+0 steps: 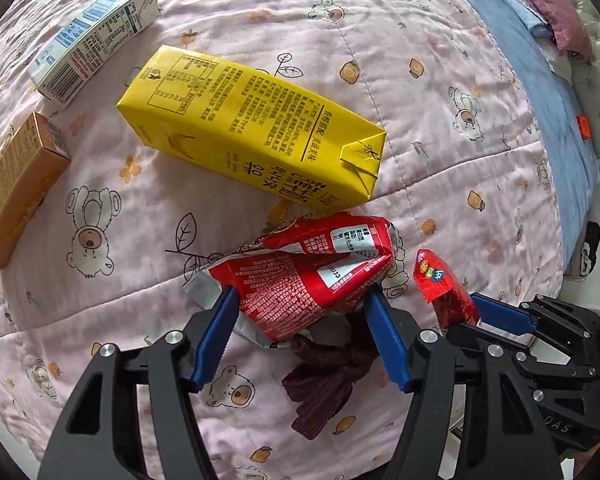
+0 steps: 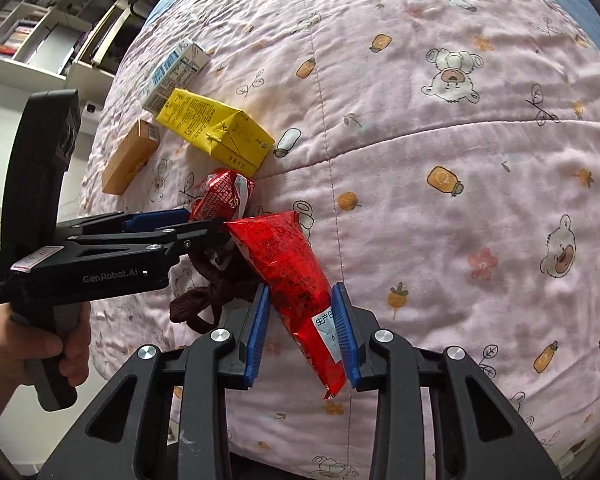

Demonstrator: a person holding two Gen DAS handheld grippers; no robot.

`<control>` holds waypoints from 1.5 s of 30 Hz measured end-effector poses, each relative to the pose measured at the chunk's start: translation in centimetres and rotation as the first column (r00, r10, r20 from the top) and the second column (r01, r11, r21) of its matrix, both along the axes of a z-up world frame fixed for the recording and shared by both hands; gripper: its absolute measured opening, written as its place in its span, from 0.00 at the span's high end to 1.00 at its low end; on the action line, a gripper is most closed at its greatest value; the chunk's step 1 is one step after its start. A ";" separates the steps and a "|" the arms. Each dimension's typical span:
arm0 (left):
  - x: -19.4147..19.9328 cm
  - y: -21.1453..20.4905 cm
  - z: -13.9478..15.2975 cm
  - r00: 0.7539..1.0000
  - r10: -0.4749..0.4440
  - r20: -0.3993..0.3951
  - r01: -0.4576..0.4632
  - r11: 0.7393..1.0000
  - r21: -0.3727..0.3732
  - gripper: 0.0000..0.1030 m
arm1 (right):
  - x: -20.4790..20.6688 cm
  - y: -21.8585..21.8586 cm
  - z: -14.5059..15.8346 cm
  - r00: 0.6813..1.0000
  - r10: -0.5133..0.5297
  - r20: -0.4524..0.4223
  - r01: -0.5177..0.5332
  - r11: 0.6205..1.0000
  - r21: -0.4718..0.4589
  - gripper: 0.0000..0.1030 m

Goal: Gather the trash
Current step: 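Grasp the red crumpled snack bag with the left gripper while the right grasps the red candy stick, then lift both red packets and carry them over the yellow wastebasket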

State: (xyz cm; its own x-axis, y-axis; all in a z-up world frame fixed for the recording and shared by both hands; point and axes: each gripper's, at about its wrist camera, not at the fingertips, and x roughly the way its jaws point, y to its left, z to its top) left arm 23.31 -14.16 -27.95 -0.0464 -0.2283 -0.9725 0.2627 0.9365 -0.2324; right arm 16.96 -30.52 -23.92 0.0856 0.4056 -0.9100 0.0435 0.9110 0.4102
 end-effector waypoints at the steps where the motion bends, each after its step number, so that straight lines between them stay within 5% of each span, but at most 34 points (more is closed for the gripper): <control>1: 0.0 0.2 0.1 1.000 -0.001 0.004 0.001 1.000 -0.004 0.44 | -0.1 -0.2 0.1 1.000 -0.013 0.000 0.013 1.000 0.006 0.70; 4: -0.1 0.2 0.5 1.000 -0.010 0.006 0.010 1.000 -0.025 0.64 | -0.3 -0.3 0.3 0.999 -0.042 0.001 0.042 0.999 0.010 0.70; 5: -0.1 0.2 0.7 1.000 -0.014 0.000 0.014 0.999 -0.050 0.81 | -0.5 -0.4 0.4 0.999 -0.047 0.003 0.047 0.999 0.010 0.70; 9: -0.3 0.4 1.9 1.000 -0.006 0.030 0.008 0.998 -0.065 0.86 | -0.9 0.5 0.7 0.998 -0.068 0.013 0.068 0.998 0.011 0.70; 27: -5.0 3.5 10.8 0.979 -0.086 0.187 0.113 0.984 -0.138 0.87 | -6.4 2.8 7.3 0.969 -0.198 0.151 0.201 0.979 -0.010 0.70; 34: -9.3 2.8 12.8 0.959 -0.192 0.208 0.229 0.959 -0.170 0.87 | -11.5 3.4 10.6 0.930 -0.289 0.225 0.302 0.953 -0.024 0.70; 45: -16.3 -1.3 13.6 0.916 -0.338 0.215 0.378 0.907 -0.187 0.87 | -18.9 1.8 11.7 0.898 -0.371 0.237 0.390 0.920 -0.038 0.70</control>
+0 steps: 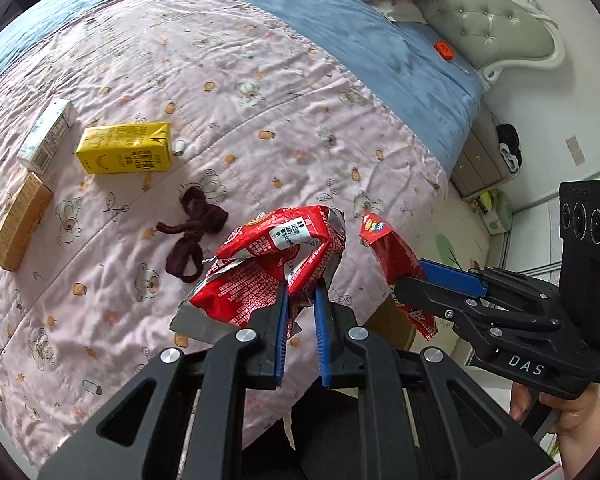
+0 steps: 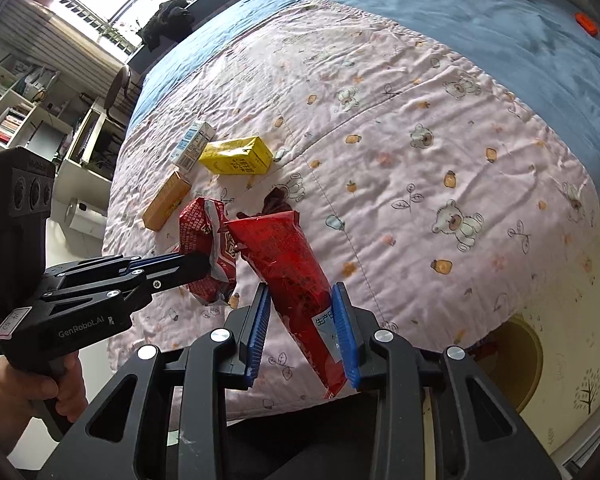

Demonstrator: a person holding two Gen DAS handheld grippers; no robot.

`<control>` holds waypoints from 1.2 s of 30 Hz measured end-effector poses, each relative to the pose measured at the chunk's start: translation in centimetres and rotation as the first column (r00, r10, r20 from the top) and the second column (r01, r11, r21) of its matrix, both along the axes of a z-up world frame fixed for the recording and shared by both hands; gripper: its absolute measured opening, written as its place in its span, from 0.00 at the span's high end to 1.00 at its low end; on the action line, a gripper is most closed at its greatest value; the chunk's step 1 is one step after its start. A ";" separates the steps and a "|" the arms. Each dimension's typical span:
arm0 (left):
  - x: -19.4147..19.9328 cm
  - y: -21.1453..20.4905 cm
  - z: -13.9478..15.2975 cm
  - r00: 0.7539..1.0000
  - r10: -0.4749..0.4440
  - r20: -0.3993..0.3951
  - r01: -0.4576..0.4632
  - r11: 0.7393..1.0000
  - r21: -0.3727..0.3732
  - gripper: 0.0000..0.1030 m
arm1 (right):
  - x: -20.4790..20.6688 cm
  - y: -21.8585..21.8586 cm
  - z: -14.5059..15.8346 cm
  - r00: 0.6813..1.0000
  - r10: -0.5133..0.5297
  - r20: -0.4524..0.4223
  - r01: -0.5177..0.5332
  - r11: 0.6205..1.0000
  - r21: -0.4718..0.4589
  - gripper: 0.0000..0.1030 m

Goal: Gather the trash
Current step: 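Lift both red packets and carry them over the yellow wastebasket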

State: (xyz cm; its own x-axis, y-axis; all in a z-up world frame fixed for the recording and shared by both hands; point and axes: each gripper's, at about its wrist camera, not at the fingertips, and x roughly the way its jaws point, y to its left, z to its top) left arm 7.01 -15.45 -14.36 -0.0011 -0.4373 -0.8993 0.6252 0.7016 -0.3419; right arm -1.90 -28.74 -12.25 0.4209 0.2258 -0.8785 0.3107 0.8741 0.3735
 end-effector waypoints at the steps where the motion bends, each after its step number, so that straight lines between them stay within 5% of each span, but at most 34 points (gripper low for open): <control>1: -0.8 -0.6 0.0 1.000 -0.015 -0.002 0.015 1.000 0.001 0.87 | -0.7 -0.4 0.1 1.000 -0.008 -0.001 0.008 1.000 0.000 0.70; 23: -19.8 -16.9 -3.1 0.966 -0.231 -0.119 0.236 0.971 0.034 0.87 | -22.9 -14.2 -0.1 0.970 -0.224 -0.091 0.226 0.974 0.019 0.70; 36: -24.6 -20.9 -6.1 0.942 -0.291 -0.166 0.309 0.947 0.093 0.87 | -27.7 -16.8 -1.8 0.950 -0.292 -0.112 0.300 0.952 0.060 0.70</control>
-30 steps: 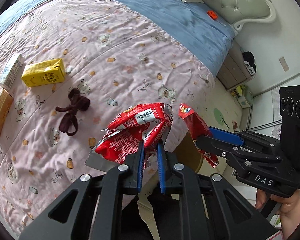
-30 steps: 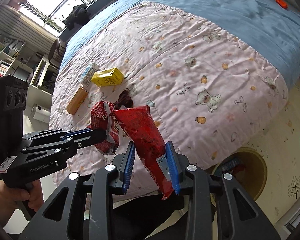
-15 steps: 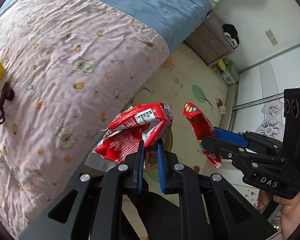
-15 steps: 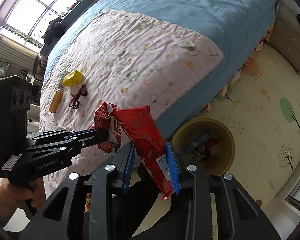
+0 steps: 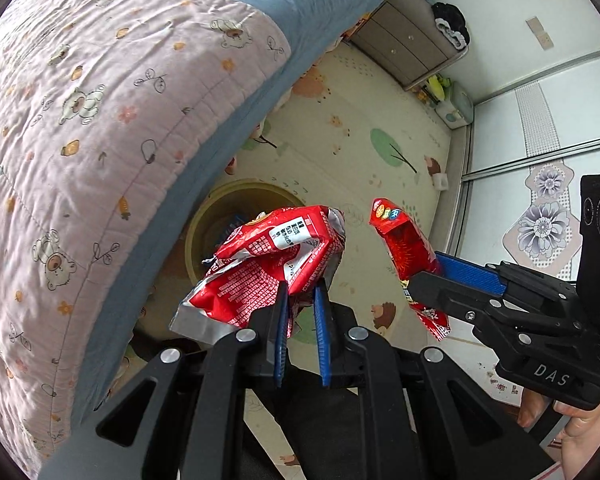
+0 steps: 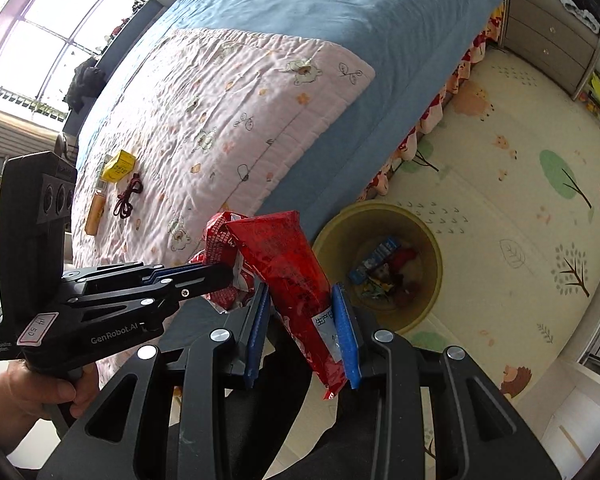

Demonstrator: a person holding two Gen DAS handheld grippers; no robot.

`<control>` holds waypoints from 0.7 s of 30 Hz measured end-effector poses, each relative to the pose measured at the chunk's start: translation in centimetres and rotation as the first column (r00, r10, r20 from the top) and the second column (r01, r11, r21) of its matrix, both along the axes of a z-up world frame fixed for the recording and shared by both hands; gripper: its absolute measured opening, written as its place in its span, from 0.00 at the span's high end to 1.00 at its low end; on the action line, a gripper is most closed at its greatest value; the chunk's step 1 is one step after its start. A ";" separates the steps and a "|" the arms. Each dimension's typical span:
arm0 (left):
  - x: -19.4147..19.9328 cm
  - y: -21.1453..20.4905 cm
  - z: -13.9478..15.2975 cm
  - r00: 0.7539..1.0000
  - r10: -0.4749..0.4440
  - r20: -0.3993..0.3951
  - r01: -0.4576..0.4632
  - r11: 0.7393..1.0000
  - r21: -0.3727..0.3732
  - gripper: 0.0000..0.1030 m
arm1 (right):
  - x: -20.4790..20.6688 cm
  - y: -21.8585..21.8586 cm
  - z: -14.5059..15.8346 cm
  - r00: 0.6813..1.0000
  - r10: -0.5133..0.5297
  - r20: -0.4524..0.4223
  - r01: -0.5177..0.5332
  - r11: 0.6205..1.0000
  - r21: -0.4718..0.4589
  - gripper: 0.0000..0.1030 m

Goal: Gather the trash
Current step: 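Lift both red packets and carry them over the yellow wastebasket, then open both grippers to drop the red packets into the wastebasket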

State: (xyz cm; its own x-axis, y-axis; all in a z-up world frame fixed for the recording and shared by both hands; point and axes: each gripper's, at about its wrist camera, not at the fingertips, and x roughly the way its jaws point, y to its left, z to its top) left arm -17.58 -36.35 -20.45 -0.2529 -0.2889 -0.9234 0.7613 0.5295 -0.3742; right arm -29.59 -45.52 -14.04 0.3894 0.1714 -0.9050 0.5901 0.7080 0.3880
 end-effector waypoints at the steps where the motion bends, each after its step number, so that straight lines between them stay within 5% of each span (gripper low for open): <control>1: -0.2 -0.1 -0.1 1.000 -0.006 0.002 0.006 1.000 0.002 0.87 | -0.1 -0.1 0.0 1.000 -0.002 0.000 0.002 1.000 0.001 0.69; 13: -0.1 -0.4 -0.8 1.000 -0.016 -0.014 0.016 1.000 0.015 0.84 | 0.1 -0.9 -0.7 1.000 -0.005 -0.018 0.005 1.000 0.002 0.66; 15: 0.0 -0.3 -1.0 1.000 -0.010 -0.019 0.011 1.000 0.023 0.75 | 0.0 -1.3 -1.1 0.999 -0.024 -0.045 0.024 1.000 0.001 0.65; 17: 0.1 -0.3 -1.1 1.000 0.003 -0.019 -0.002 0.999 0.033 0.46 | -0.3 -1.6 -1.3 0.998 -0.044 -0.049 0.044 0.999 0.001 0.65; 21: 0.4 -0.2 -1.2 1.000 0.007 -0.015 -0.007 0.999 0.041 0.42 | -0.6 -1.9 -1.4 0.997 -0.051 -0.052 0.052 0.999 0.004 0.65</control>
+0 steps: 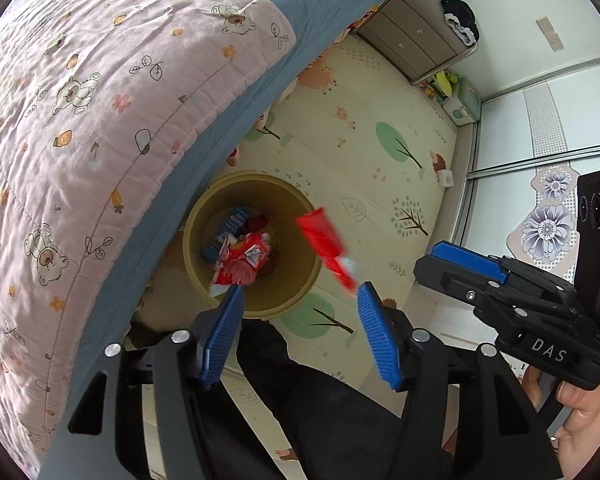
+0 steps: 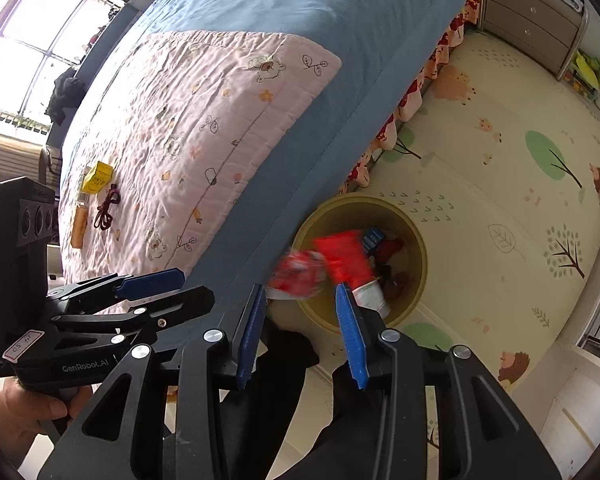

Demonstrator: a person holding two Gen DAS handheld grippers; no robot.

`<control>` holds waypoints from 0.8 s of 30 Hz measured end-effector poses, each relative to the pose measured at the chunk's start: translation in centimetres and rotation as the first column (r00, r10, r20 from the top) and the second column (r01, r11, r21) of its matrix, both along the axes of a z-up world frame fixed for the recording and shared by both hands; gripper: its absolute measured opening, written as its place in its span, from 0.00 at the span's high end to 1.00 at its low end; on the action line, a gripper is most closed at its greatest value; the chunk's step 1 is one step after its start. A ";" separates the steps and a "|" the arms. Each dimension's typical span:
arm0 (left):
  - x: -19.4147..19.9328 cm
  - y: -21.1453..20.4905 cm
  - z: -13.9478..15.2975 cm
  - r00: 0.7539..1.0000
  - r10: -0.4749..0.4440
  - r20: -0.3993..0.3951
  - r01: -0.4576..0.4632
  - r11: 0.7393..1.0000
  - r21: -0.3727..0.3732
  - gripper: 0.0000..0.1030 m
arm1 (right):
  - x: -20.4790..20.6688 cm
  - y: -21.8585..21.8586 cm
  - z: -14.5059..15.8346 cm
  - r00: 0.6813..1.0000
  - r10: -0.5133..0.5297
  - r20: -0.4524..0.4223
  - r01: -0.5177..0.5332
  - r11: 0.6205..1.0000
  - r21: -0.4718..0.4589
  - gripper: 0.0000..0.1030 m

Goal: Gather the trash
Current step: 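Open both grippers to drop the red packets into the wastebasket, then move both tools back over the bed and grasp the maroon sock with the right gripper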

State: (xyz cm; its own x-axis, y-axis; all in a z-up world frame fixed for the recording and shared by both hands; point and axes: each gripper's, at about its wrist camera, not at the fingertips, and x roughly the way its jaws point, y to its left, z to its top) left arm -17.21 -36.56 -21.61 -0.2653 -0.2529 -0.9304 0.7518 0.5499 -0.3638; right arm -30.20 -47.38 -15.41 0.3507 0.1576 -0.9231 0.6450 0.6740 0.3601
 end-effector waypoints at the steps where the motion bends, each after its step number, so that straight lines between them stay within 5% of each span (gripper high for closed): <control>1: 0.1 0.0 0.0 1.000 -0.001 0.006 0.001 1.000 0.004 0.42 | 0.0 -0.1 0.0 1.000 0.003 -0.001 -0.003 1.000 -0.002 0.65; 13: 2.7 1.8 1.5 0.997 0.062 0.041 -0.061 0.998 -0.008 0.41 | 2.2 0.8 0.8 0.999 0.034 0.012 -0.034 0.999 -0.007 0.65; 24: 8.8 8.6 4.6 0.969 0.225 0.099 -0.220 0.974 -0.056 0.40 | 11.2 6.1 3.2 0.975 0.212 0.070 -0.211 0.977 -0.029 0.65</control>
